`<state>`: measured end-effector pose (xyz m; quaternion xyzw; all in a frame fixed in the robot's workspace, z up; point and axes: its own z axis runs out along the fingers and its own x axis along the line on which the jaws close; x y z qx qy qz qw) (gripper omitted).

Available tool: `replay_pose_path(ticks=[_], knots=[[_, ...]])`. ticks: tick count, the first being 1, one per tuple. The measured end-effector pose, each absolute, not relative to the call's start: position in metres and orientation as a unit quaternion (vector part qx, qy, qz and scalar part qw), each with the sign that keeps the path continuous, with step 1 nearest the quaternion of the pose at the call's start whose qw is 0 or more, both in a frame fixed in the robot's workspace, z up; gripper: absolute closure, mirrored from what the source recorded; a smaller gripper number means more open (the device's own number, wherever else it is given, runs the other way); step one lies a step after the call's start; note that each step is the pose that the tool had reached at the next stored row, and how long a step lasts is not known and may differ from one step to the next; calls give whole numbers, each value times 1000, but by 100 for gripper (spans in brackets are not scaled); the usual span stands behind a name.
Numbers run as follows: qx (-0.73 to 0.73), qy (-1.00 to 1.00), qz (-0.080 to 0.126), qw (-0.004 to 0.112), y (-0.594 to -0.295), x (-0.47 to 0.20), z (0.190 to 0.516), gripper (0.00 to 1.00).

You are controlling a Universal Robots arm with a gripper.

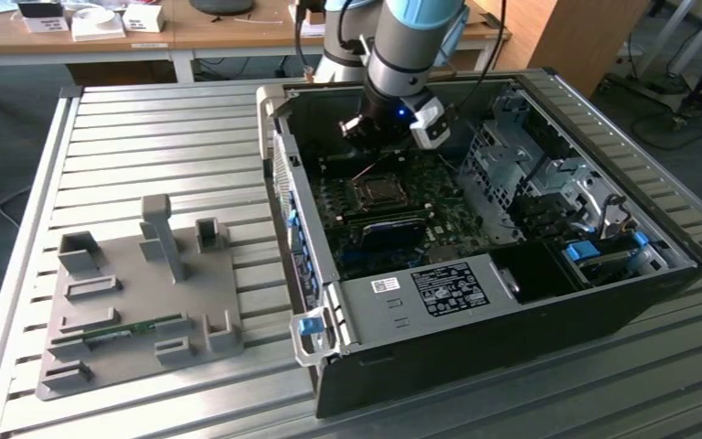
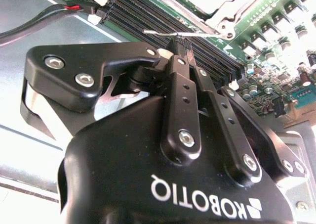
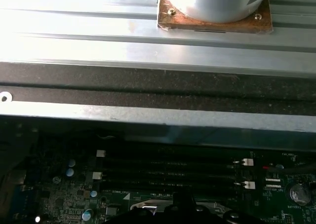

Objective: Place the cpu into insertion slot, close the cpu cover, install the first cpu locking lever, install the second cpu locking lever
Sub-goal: 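Install the first cpu locking lever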

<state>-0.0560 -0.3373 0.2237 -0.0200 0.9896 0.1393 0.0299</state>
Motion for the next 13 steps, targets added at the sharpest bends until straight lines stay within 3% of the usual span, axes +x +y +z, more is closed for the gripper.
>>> replay_pose_path(ticks=[13], knots=[[-20, 989, 141, 30, -337, -56, 220, 89]])
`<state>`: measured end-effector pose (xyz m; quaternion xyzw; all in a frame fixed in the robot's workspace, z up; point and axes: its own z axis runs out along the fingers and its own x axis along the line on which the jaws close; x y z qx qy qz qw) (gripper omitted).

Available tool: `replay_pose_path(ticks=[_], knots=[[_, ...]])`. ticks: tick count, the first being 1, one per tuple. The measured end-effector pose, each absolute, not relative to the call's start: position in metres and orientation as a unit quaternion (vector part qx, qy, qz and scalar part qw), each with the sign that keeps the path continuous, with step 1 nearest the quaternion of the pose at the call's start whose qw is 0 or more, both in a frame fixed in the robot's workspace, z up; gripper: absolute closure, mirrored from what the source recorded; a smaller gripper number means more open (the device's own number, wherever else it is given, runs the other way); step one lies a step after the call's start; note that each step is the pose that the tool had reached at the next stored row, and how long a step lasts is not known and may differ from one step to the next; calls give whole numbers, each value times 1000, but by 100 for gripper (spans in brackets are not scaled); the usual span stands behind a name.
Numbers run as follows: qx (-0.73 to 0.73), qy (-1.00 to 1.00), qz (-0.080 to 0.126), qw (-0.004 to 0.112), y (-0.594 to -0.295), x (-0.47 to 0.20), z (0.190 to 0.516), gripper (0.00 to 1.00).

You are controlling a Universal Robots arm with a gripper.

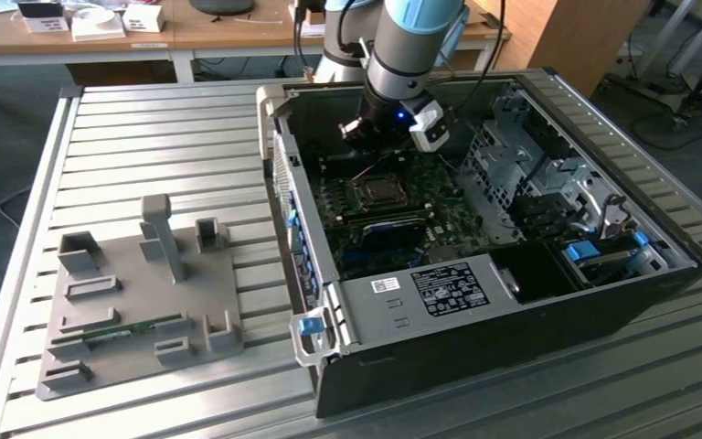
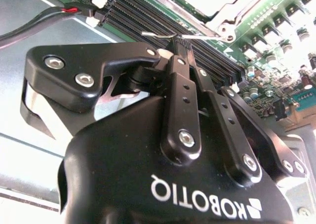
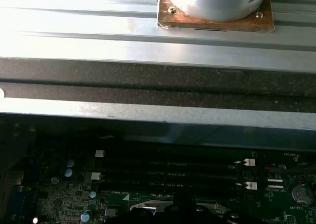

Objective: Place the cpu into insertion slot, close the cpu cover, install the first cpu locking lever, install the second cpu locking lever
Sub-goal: 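Install the first cpu locking lever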

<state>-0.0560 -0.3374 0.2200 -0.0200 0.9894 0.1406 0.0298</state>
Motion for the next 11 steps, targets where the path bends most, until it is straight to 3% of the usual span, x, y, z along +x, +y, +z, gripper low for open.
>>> replay_pose_path(ticks=[11], knots=[[-20, 989, 144, 30, -337, -55, 219, 89]])
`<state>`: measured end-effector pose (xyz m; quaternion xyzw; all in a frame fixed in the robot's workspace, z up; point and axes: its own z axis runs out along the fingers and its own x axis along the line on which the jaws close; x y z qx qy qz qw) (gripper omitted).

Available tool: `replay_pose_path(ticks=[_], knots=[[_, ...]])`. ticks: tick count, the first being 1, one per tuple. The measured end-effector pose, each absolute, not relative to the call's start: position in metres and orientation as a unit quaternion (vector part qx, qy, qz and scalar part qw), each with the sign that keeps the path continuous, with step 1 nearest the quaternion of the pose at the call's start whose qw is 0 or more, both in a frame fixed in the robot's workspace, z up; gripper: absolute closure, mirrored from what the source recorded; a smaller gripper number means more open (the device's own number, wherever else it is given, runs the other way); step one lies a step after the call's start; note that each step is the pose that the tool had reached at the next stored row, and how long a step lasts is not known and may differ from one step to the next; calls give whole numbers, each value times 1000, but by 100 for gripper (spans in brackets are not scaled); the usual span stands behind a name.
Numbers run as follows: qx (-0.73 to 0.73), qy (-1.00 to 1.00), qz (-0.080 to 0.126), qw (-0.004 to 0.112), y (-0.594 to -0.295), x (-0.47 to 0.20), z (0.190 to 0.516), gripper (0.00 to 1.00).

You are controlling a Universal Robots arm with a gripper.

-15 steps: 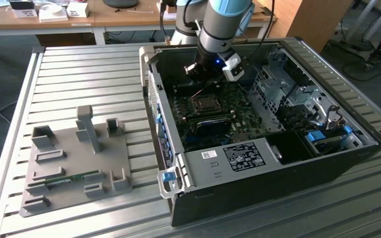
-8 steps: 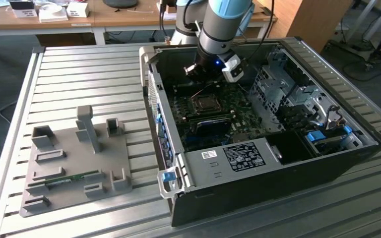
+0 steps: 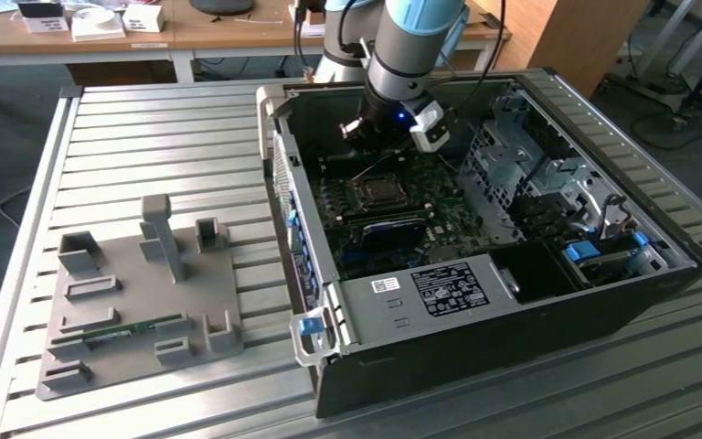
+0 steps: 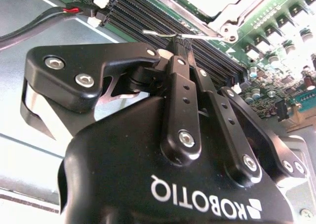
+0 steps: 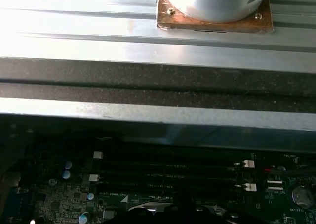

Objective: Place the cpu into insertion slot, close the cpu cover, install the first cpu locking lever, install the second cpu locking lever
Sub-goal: 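Install the first cpu locking lever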

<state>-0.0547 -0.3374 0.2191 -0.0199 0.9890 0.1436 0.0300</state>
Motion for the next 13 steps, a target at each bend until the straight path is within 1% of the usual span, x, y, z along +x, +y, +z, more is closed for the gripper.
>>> replay_pose_path(ticks=[13], knots=[[-20, 989, 144, 30, -337, -54, 215, 89]])
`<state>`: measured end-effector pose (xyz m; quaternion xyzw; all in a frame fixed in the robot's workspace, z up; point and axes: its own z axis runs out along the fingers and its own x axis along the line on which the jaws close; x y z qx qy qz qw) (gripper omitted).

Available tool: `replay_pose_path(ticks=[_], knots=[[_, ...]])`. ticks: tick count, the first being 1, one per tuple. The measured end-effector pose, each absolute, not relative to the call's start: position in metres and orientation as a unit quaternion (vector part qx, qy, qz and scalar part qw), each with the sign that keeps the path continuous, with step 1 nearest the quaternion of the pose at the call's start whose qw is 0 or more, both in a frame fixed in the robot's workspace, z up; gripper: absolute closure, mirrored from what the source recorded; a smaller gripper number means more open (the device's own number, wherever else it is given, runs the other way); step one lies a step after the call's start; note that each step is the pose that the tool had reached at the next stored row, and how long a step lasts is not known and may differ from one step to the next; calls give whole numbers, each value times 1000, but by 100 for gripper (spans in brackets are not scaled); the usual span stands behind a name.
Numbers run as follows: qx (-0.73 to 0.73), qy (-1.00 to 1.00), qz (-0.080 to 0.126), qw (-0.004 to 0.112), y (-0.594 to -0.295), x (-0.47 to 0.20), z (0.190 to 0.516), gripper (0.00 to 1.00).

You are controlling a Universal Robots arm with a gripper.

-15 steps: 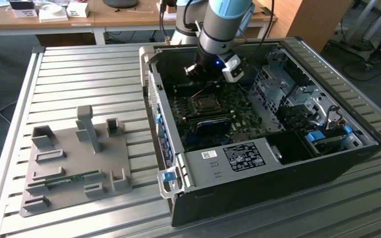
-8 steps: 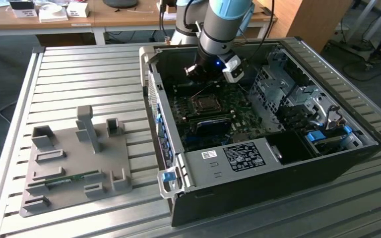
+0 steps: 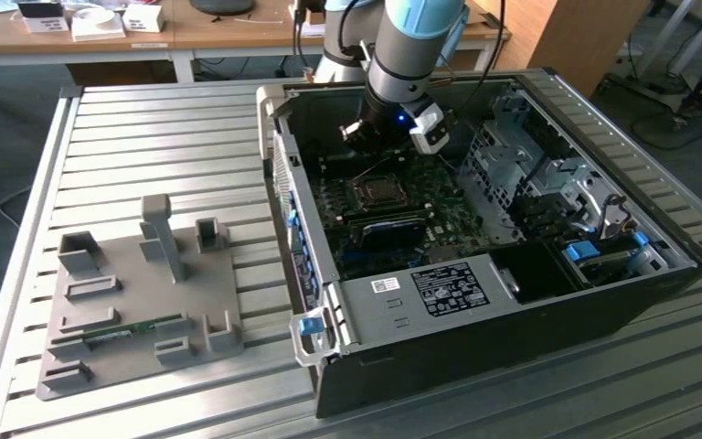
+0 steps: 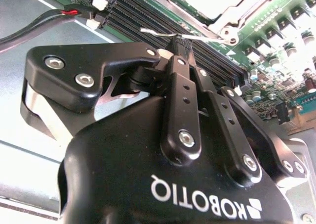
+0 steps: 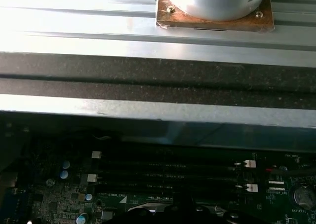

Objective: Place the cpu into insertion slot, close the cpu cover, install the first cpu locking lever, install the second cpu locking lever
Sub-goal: 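Install the first cpu locking lever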

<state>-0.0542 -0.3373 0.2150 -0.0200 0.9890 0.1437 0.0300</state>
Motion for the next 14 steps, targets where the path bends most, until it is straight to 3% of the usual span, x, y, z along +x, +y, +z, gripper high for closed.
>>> replay_pose_path(ticks=[14], knots=[[-20, 989, 143, 30, -337, -51, 213, 89]])
